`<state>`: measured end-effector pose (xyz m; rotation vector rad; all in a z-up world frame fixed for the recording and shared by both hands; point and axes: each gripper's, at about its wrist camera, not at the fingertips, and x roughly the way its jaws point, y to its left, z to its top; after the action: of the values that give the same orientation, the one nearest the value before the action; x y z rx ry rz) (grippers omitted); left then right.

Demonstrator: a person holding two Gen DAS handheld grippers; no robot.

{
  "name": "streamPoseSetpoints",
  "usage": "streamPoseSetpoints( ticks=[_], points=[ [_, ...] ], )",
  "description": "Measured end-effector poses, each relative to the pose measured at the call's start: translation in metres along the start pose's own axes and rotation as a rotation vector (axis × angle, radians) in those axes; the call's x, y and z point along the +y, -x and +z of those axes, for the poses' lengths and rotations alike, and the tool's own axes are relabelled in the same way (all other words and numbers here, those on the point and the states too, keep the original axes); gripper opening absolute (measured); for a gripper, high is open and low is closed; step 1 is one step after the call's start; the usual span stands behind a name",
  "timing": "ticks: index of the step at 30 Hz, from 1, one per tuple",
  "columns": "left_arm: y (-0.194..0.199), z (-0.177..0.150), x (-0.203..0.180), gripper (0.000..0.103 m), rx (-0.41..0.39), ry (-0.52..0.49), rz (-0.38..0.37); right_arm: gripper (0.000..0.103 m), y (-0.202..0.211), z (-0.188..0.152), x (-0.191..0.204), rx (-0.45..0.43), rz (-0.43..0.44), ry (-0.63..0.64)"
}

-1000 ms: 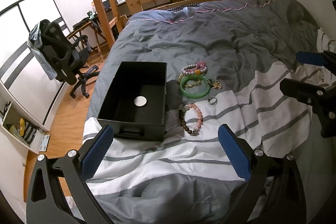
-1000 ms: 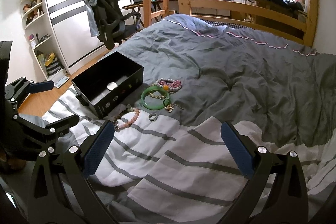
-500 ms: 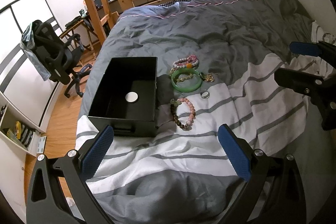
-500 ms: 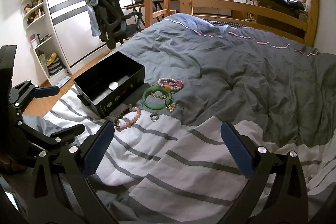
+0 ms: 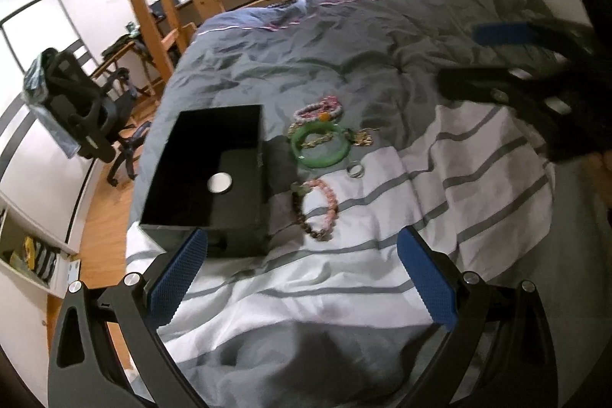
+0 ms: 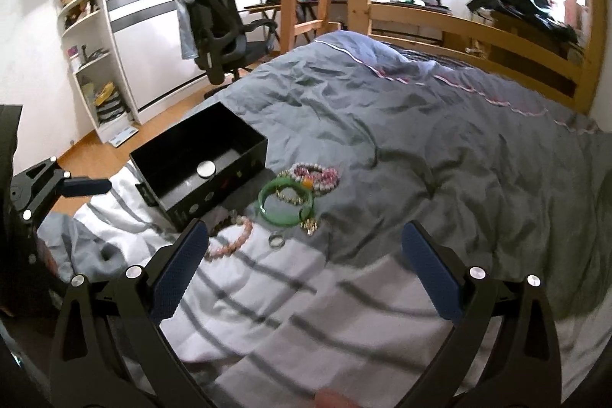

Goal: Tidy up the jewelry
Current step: 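Grasp the pink-and-brown beaded bracelet with the left gripper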

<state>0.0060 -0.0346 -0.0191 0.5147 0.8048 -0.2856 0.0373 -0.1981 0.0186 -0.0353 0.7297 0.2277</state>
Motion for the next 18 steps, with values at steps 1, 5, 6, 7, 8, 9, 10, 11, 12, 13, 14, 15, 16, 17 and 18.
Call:
streamPoseSetpoints(
  ticks=[1,5,6,7,8,9,10,11,12,13,14,15,16,17,18],
  points=[
    [-0.002,0.004,-0.002,0.097,0.003,-0.011,-0.008,0.1,-0.006,0.005,-0.003,0.002,0.005,0.001],
    [-0.017,0.02,-0.016,0.084,0.027,-0.047,-0.072,0.098,-0.029,0.016,-0.013,0.015,0.055,-0.01],
    [-0.027,0.024,-0.021,0.08,0.046,-0.062,-0.084,0.091,-0.036,0.015,-0.014,0.023,0.057,-0.006],
    [-0.035,0.026,-0.026,0.074,0.055,-0.07,-0.088,0.084,-0.043,0.015,-0.015,0.034,0.057,0.0],
    [-0.042,0.028,-0.029,0.071,0.065,-0.072,-0.091,0.073,-0.051,0.013,-0.016,0.05,0.057,0.009],
    [-0.053,0.03,-0.032,0.064,0.081,-0.073,-0.094,0.069,-0.058,0.011,-0.017,0.064,0.057,0.018],
    [-0.063,0.031,-0.034,0.06,0.093,-0.064,-0.1,0.065,-0.067,0.008,-0.018,0.082,0.06,0.032],
    [-0.069,0.031,-0.035,0.059,0.099,-0.054,-0.107,0.058,-0.074,0.005,-0.018,0.091,0.071,0.043],
    [-0.078,0.031,-0.035,0.053,0.108,-0.041,-0.109,0.053,-0.082,0.001,-0.019,0.102,0.088,0.053],
    [-0.087,0.03,-0.034,0.048,0.121,-0.02,-0.117,0.049,-0.087,-0.001,-0.02,0.111,0.092,0.057],
    [-0.094,0.028,-0.032,0.048,0.131,-0.006,-0.125,0.042,-0.095,-0.004,-0.02,0.127,0.104,0.064],
    [-0.104,0.026,-0.03,0.048,0.143,0.013,-0.128,0.038,-0.101,-0.006,-0.02,0.138,0.112,0.066],
    [-0.109,0.024,-0.028,0.046,0.152,0.025,-0.131,0.038,-0.106,-0.008,-0.021,0.147,0.123,0.062],
    [-0.114,0.021,-0.026,0.045,0.163,0.044,-0.14,0.037,-0.112,-0.009,-0.022,0.154,0.145,0.05],
    [-0.122,0.015,-0.023,0.042,0.178,0.076,-0.158,0.036,-0.116,-0.011,-0.023,0.158,0.167,0.036]
  ],
)
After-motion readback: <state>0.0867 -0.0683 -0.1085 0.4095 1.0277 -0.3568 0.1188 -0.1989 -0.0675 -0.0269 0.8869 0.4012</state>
